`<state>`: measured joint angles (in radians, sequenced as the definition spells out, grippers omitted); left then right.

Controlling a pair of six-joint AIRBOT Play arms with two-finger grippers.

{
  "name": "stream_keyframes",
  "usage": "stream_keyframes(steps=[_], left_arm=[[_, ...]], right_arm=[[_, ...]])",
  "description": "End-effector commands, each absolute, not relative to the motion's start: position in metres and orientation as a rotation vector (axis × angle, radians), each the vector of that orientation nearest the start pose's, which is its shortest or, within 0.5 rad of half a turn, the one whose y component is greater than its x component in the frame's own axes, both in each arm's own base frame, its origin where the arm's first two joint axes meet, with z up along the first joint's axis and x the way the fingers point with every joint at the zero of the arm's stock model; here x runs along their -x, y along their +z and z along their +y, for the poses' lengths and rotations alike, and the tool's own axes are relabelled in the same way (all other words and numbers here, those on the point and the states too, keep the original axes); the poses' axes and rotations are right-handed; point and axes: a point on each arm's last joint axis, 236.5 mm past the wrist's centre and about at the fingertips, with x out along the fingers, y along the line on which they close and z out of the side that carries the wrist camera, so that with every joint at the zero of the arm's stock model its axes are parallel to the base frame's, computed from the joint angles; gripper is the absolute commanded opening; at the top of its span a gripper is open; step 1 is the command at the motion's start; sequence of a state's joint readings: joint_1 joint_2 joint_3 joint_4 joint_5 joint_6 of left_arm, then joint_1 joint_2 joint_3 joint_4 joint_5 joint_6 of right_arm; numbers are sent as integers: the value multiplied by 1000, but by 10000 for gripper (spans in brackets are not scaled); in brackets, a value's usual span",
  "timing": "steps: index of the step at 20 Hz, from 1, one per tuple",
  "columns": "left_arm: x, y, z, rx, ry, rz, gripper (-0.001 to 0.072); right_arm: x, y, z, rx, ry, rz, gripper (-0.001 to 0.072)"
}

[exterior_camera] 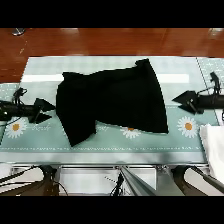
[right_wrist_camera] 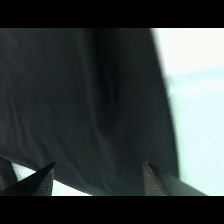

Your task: Fold the shirts.

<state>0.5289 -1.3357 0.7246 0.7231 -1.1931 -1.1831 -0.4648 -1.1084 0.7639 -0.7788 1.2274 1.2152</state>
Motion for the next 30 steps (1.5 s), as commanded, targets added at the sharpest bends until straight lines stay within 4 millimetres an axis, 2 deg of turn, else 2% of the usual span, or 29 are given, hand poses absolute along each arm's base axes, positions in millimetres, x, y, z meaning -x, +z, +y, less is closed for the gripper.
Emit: stream_keyframes(steps=[1, 5, 9, 10, 11, 12, 13, 15, 17, 19, 22, 25, 28, 30], left_arm=[[-324, -78, -13, 1070, -201, 1186, 700], [-326, -94, -18, 1045, -205, 1218, 699], [-328, -100, -30, 1023, -247, 1246, 698], [-326, -100, -38, 1003, -279, 1258, 654], [-323, -100, -45, 978, -316, 1270, 361], [-322, -99, -50, 963, -336, 1275, 117], [-324, -97, -52, 957, -346, 1276, 27], [-329, -88, -52, 951, -373, 1266, 27], [-336, -79, -51, 940, -396, 1252, 27], [-342, -72, -49, 928, -406, 1238, 27], [-344, -71, -48, 934, -400, 1236, 27], [-344, -71, -48, 937, -398, 1237, 27], [-343, -70, -49, 941, -400, 1240, 27], [-343, -70, -49, 942, -403, 1242, 27]], right_arm=[[-289, -12, 41, -867, 246, 1153, 617], [-284, -8, 48, -882, 277, 1174, 616], [-284, -8, 49, -883, 278, 1175, 616], [-284, -9, 48, -888, 270, 1178, 616], [-281, -14, 43, -905, 222, 1201, 617], [-277, -25, 32, -891, 147, 1230, 617], [-269, -40, 16, -837, 60, 1272, 618], [-243, -62, -14, -737, -100, 1378, 618], [-222, -72, -26, -688, -169, 1460, 618], [-217, -74, -16, -725, -149, 1480, 618], [-227, -72, 14, -830, -35, 1464, 618], [-223, -84, 33, -805, 24, 1545, 617], [-225, -98, 43, -806, 40, 1581, 618], [-235, -100, 51, -858, 65, 1558, 618]])
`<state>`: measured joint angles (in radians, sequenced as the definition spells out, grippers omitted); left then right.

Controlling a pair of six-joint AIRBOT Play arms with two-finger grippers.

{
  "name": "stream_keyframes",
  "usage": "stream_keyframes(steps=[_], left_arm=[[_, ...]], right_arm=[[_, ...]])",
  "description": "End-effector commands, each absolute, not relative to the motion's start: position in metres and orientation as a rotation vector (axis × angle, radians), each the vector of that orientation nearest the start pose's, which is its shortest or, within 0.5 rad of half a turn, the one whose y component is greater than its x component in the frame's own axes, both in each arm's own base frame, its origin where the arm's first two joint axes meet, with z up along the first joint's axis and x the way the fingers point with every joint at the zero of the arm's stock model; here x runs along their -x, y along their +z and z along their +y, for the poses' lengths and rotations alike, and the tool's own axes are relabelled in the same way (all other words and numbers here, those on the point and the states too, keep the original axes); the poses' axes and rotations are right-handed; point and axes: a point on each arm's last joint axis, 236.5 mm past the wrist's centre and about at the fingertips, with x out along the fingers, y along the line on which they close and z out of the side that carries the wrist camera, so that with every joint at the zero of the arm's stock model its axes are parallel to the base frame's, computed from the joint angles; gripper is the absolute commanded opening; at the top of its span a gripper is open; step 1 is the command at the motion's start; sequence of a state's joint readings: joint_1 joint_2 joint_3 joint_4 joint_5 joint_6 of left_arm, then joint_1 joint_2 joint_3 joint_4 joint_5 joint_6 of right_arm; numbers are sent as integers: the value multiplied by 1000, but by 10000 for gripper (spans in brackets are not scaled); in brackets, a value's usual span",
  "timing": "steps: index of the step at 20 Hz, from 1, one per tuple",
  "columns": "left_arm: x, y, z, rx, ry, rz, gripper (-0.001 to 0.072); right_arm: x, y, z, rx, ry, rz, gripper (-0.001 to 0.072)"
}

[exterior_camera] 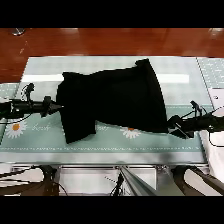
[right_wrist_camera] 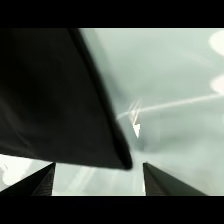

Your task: Fold the shirts.

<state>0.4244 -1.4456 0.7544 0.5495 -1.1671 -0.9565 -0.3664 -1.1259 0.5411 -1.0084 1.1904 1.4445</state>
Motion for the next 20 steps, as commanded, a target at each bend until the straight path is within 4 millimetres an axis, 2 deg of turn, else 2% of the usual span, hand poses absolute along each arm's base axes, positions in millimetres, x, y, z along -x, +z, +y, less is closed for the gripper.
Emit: stream_keyframes(steps=[1, 3, 4, 6, 7, 8, 9, 10, 11, 12, 13, 14, 15, 16, 17, 18, 19, 20], left_arm=[[-343, -70, -49, 942, -403, 1242, 27], [-342, -70, -49, 941, -403, 1242, 27], [-342, -71, -52, 937, -407, 1247, 27], [-341, -72, -59, 920, -423, 1258, 27], [-341, -71, -64, 908, -432, 1263, 27], [-342, -70, -69, 904, -441, 1269, 27], [-345, -63, -72, 912, -444, 1268, 27], [-353, -47, -74, 908, -475, 1241, 27], [-366, -20, -75, 910, -511, 1183, 26], [-387, 22, -74, 906, -549, 1075, 26], [-411, 74, -72, 908, -573, 935, 27], [-435, 140, -67, 906, -590, 755, 27], [-451, 212, -61, 864, -607, 572, 26], [-454, 272, -57, 801, -611, 438, 26], [-447, 334, -56, 714, -618, 310, 26], [-432, 384, -57, 629, -622, 212, 26], [-414, 424, -58, 540, -603, 146, 26], [-392, 457, -58, 437, -559, 90, 26]], right_arm=[[-241, -101, 55, -888, 79, 1541, 617], [-259, -99, 63, -933, 126, 1477, 607], [-267, -100, 66, -942, 125, 1452, 537], [-280, -101, 73, -926, 128, 1414, 318], [-286, -99, 77, -882, 158, 1405, 100], [-296, -91, 80, -846, 191, 1381, 25], [-309, -74, 82, -810, 233, 1356, 25], [-326, -52, 82, -772, 278, 1324, 25], [-347, -20, 80, -736, 324, 1268, 25], [-375, 25, 76, -685, 358, 1170, 25], [-405, 80, 68, -625, 375, 1041, 25], [-428, 138, 61, -566, 384, 908, 24], [-445, 198, 55, -511, 385, 768, 24], [-454, 262, 47, -452, 367, 625, 25], [-451, 318, 41, -391, 351, 512, 24], [-440, 363, 38, -328, 342, 428, 25], [-422, 406, 38, -267, 333, 344, 25], [-402, 440, 40, -218, 330, 269, 25]])
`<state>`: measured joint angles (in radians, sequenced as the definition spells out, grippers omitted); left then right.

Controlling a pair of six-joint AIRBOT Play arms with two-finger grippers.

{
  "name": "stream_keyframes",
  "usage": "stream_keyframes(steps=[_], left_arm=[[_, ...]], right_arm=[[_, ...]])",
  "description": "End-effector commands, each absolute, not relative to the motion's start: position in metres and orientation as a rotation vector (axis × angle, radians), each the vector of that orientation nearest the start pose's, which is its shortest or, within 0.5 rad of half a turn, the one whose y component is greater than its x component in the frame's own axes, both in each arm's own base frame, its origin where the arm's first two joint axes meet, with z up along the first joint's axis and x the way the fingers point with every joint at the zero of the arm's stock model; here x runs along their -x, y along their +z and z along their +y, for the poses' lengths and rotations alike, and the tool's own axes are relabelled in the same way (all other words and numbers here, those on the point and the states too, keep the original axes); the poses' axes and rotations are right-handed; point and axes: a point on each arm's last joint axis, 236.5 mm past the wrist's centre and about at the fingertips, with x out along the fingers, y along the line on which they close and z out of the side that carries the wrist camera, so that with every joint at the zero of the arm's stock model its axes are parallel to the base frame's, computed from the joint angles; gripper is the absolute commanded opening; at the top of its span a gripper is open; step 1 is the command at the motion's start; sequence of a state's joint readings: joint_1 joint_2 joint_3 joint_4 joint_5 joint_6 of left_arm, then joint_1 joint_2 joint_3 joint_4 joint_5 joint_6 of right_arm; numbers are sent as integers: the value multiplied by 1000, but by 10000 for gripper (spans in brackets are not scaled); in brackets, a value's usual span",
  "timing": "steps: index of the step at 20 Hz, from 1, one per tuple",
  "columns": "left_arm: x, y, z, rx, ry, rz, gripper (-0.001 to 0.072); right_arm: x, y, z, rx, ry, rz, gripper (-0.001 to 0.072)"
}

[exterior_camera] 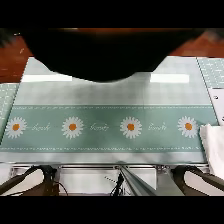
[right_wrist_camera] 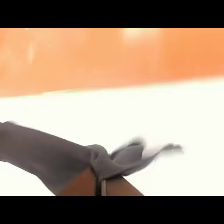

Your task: Fold the shirts.

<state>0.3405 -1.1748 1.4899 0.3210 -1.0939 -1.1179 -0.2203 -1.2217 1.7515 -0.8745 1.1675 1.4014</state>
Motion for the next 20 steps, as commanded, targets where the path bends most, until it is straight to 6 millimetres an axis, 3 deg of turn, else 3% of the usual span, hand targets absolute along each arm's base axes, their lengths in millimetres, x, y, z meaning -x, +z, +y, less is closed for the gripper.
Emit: stream_keyframes(steps=[1, 3, 6, 8, 10, 13, 16, 20], left_arm=[[-369, 485, -56, 358, -502, 41, 26], [-318, 534, -59, 233, -431, -78, 26], [-243, 575, -75, 97, -381, -215, 26], [-204, 572, -80, 21, -327, -215, 26], [-173, 564, -78, -18, -253, -195, 26], [-132, 556, -73, -87, -158, -195, 26], [-120, 536, -58, -130, -67, -124, 27], [-161, 486, -43, -45, -73, 61, 27]], right_arm=[[-377, 471, 43, -179, 324, 189, 25], [-330, 512, 41, -117, 271, 62, 25], [-263, 545, 30, -21, 158, -53, 25], [-220, 550, 27, 26, 98, -74, 25], [-187, 541, 26, 49, 63, -47, 25], [-155, 528, 24, 47, 25, -23, 25], [-151, 500, 11, 40, -31, 47, 25], [-184, 437, 9, -12, -6, 243, 25]])
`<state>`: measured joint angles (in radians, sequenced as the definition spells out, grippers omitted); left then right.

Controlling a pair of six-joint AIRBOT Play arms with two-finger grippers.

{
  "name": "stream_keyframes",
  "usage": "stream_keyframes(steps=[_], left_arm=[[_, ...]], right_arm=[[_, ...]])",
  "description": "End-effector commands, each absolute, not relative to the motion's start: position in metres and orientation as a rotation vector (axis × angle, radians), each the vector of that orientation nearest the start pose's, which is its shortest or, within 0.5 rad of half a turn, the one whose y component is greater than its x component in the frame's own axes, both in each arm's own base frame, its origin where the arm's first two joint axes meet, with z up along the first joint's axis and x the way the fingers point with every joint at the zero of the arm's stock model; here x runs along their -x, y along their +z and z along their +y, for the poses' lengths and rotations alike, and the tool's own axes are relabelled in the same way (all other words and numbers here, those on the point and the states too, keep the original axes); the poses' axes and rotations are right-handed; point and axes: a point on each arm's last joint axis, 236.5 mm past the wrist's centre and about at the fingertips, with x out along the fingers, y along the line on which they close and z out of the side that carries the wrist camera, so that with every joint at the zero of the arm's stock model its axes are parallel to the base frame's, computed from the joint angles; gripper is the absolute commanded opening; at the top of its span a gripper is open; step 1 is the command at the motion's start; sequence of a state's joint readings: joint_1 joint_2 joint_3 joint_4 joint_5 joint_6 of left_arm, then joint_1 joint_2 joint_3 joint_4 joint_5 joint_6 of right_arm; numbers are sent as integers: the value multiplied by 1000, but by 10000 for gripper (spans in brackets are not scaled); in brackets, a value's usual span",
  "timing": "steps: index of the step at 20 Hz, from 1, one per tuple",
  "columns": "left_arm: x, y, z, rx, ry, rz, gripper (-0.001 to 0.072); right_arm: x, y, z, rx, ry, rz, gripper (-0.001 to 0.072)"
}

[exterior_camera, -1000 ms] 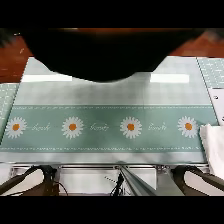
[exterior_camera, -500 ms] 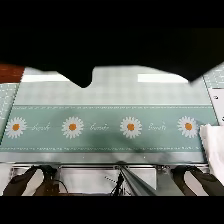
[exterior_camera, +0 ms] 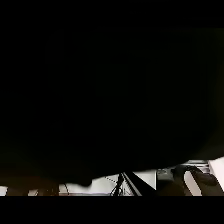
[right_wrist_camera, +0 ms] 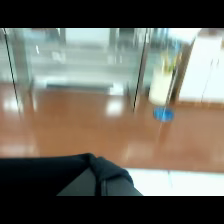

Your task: Fold the shirts.

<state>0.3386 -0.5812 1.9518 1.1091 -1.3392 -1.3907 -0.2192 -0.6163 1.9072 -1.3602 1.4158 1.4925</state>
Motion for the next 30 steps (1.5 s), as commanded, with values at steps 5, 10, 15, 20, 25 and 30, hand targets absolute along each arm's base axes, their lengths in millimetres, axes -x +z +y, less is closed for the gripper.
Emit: stream_keyframes(steps=[5, 10, 15, 20, 25, 30], left_arm=[[-263, 365, -43, 192, -226, 397, 27], [-366, 244, -41, 379, -280, 647, 27], [-475, 151, -53, 457, -250, 728, 27], [-537, 61, -35, 615, -106, 796, 27], [-542, -2, -42, 689, -86, 918, 27], [-530, -5, -50, 632, -155, 985, 28]], right_arm=[[-262, 341, 54, -159, 258, 468, 25], [-360, 235, 46, -273, 311, 652, 25], [-466, 140, 26, -435, 277, 750, 25], [-555, 75, 9, -562, 240, 791, 25], [-597, 31, 4, -685, 213, 866, 25], [-579, 3, 15, -701, 264, 998, 25]])
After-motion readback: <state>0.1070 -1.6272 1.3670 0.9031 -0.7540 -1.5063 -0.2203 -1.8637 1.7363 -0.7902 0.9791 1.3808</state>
